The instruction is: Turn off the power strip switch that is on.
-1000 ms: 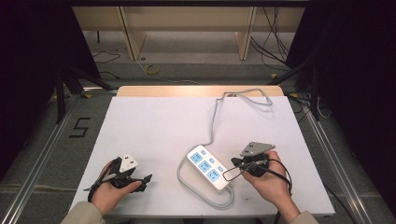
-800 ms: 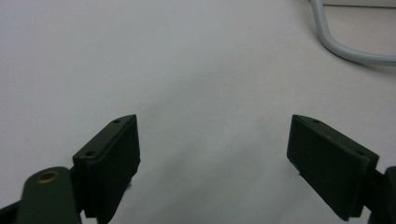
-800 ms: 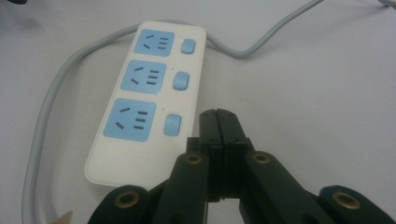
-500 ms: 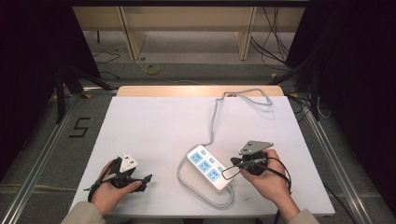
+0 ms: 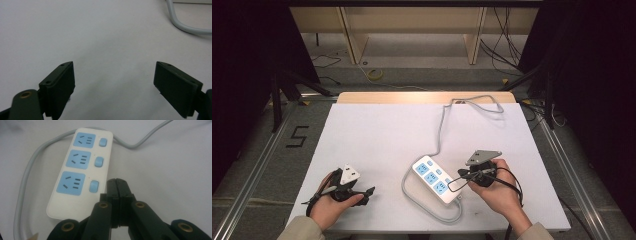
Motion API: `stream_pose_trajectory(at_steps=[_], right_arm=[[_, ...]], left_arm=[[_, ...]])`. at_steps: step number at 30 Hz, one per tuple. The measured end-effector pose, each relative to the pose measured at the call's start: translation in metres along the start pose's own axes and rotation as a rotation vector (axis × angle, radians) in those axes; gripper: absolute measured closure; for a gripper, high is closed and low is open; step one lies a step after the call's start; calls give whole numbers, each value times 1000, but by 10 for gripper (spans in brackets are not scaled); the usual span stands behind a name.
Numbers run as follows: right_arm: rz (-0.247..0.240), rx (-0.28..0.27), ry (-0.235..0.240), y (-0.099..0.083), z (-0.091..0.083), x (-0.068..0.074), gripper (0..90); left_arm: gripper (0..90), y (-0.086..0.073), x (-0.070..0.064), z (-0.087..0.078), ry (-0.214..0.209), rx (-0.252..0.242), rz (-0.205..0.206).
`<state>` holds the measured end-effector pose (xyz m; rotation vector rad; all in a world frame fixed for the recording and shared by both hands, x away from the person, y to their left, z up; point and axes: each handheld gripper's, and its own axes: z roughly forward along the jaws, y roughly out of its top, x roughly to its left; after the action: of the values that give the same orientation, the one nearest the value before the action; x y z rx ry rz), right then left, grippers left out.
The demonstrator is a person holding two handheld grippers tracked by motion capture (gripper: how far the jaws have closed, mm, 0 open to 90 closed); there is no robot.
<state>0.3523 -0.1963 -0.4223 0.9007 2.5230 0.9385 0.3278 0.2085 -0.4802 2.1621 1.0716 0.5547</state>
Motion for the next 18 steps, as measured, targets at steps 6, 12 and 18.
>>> stream_pose_trajectory(at_steps=[6, 12, 18], right_arm=[[-2, 7, 7, 2, 2, 1, 900], [-1, 17, 15, 4, 3, 1, 900], [-3, 32, 28, 6, 5, 2, 900]], left_arm=[[169, 0, 0, 0, 1, -1, 0], [169, 0, 0, 0, 1, 0, 0], [168, 0, 0, 0, 1, -2, -1]])
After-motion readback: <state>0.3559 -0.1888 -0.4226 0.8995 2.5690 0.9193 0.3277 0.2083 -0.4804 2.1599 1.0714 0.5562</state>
